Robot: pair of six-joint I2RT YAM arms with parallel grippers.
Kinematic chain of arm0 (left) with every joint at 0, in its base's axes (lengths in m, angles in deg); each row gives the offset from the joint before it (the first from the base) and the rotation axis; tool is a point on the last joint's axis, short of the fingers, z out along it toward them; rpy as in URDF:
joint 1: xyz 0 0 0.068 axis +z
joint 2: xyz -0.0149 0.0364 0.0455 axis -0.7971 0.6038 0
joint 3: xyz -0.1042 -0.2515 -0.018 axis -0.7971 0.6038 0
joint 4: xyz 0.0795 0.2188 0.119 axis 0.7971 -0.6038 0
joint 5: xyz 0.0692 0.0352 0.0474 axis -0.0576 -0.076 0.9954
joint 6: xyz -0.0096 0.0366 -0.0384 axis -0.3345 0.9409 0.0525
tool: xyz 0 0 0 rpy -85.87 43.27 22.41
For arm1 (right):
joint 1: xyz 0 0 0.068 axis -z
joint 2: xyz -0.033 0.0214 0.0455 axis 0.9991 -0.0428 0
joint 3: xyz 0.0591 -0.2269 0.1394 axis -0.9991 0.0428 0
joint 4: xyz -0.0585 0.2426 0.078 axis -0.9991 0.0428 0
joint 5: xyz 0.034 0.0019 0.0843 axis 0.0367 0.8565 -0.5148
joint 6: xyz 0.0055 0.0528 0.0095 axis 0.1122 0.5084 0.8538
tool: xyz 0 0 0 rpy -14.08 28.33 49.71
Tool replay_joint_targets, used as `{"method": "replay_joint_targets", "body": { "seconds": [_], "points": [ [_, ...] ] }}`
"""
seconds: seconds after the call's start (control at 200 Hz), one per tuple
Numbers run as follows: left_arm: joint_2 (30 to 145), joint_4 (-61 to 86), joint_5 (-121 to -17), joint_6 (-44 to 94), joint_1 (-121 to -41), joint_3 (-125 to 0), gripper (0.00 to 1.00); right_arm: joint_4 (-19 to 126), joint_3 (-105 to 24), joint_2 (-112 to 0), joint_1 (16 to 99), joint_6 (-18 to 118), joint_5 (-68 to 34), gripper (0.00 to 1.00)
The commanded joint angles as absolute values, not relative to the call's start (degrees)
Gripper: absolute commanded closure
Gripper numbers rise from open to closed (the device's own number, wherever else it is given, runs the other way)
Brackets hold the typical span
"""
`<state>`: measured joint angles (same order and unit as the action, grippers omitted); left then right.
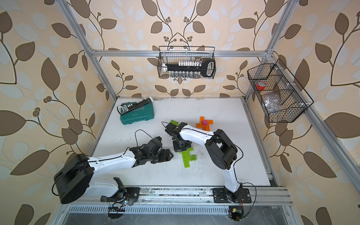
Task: Assemble a small pinwheel with lego
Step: Assemble the lego brick with the lego brick.
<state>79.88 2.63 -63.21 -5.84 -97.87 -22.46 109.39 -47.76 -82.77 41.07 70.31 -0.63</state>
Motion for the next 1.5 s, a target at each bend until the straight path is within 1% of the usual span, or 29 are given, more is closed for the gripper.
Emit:
{"method": "replay_joint_targets", "body": {
  "seconds": [0.0,0.24,0.45,0.775,0.835,0.945,1.06,1.125,1.26,1.345,1.495],
  "points": [
    [76.8,1.0,-60.7,-4.7,-97.5,-23.8,0.18,111.8,-47.3,-85.8,40.6,71.0,0.0,0.95],
    [75.6,0.2,-60.5,-4.3,-97.2,-23.4,0.18,113.3,-48.6,-83.6,40.4,70.9,0.2,0.94],
    [75.0,0.4,-60.8,-4.8,-97.2,-22.8,0.18,113.4,-48.8,-82.8,40.3,71.2,-0.1,0.87],
    [74.3,-1.1,-59.7,-4.5,-97.2,-23.2,0.18,113.1,-49.2,-80.9,40.2,71.1,-0.9,0.86],
    [74.2,-2.6,-58.7,-4.0,-97.2,-23.8,0.18,112.2,-48.8,-79.6,40.2,70.7,-1.3,0.84],
    [74.6,-6.7,-56.7,-2.4,-95.9,-26.3,0.17,109.9,-46.8,-75.8,40.4,70.3,-0.7,0.76],
    [76.1,-10.6,-56.5,1.0,-93.1,-30.3,0.13,107.7,-44.4,-70.8,40.9,69.5,0.2,0.68],
    [77.7,-12.5,-56.7,2.8,-91.4,-33.0,0.12,106.6,-43.0,-68.2,41.3,68.8,1.0,0.65],
    [82.1,-16.2,-57.2,5.2,-88.4,-39.1,0.11,105.2,-40.6,-63.5,42.3,67.8,2.9,0.63],
    [86.0,-19.4,-56.9,6.7,-87.0,-44.3,0.12,103.5,-38.5,-60.3,43.0,67.2,3.5,0.63],
    [96.9,-24.9,-55.9,11.1,-85.9,-55.7,0.12,101.0,-34.8,-56.1,45.3,66.1,2.4,0.6]
  ]
}}
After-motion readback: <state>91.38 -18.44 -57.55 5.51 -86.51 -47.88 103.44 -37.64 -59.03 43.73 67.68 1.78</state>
